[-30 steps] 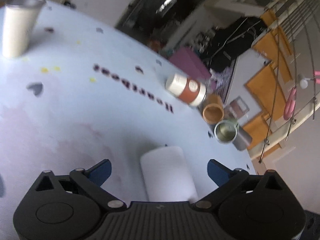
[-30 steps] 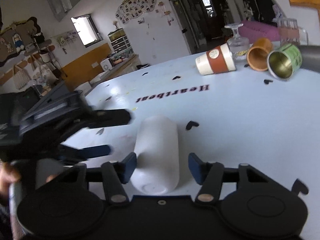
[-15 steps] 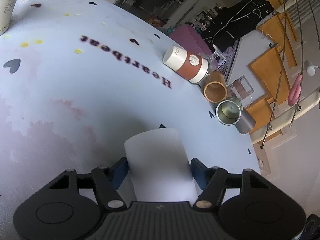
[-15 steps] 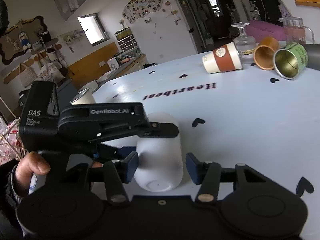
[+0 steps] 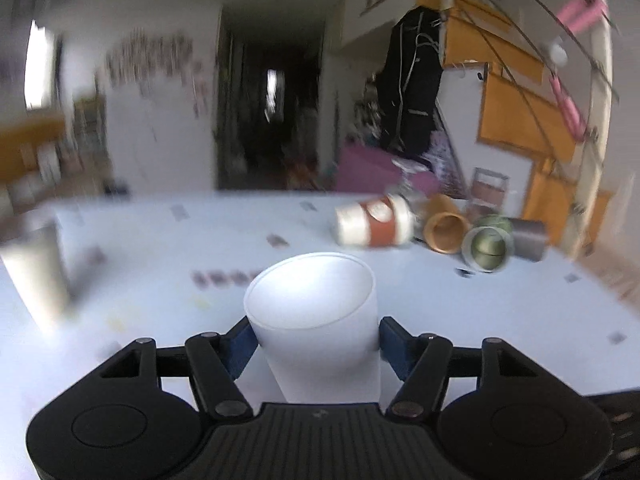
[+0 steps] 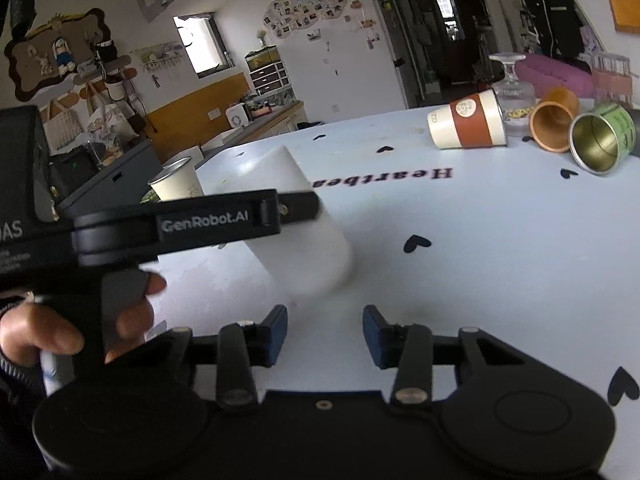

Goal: Flip cup upright
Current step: 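Open the right tool to release the cup while the left tool holds it upright, then lower the upright white cup beside the silver tumbler and open the left tool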

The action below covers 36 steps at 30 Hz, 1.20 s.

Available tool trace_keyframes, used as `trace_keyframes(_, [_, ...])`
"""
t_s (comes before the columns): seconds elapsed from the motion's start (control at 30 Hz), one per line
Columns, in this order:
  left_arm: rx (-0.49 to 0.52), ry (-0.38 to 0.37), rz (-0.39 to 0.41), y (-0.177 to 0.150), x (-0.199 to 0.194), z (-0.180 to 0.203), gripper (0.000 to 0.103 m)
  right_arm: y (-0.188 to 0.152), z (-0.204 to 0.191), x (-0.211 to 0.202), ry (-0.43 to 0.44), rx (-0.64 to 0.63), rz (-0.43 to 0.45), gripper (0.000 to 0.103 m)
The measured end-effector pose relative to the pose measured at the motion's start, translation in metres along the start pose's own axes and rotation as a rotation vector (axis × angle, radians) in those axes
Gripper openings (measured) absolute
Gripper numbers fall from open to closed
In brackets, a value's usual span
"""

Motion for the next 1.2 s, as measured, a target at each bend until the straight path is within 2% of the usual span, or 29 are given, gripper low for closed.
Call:
trace_keyframes(0.23, [0.135,0.194,0.045,0.024,0.003,-0.037,0.066,0.000,0.002,-0.002,-0.020,-0.007,0.017,0.044])
trace_keyframes(0.43, [0.098,0.348,0.013,0.043,0.015,-0.096,0.066,0.001,0.004,-0.005,-0.025,-0.001,0.029,0.044])
trace_keyframes(0.63, [0.019,0.462,-0.031,0.041,0.037,-0.141,0.066,0.002,0.004,-0.005,-0.029,0.002,0.034,0.044])
trace_keyframes(0.77, [0.001,0.502,0.002,0.038,0.041,-0.152,0.066,0.003,0.004,-0.007,-0.032,-0.004,0.042,0.044])
trace_keyframes(0.87, [-0.005,0.525,-0.002,0.037,0.047,-0.159,0.066,0.003,0.003,-0.007,-0.033,-0.009,0.046,0.044])
trace_keyframes(1.2, [-0.003,0.525,0.002,0.032,0.053,-0.161,0.067,0.003,0.002,-0.009,-0.033,-0.013,0.049,0.045])
Point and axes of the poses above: each gripper's, at about its wrist camera, not at the fingertips, and x roughly the way its jaws point, z to its right, y to its top, the point moved 3 cm from there along x, roughly the way its jaws point, and after that the axes turned 15 degrees about -y, right-handed, at the moved point
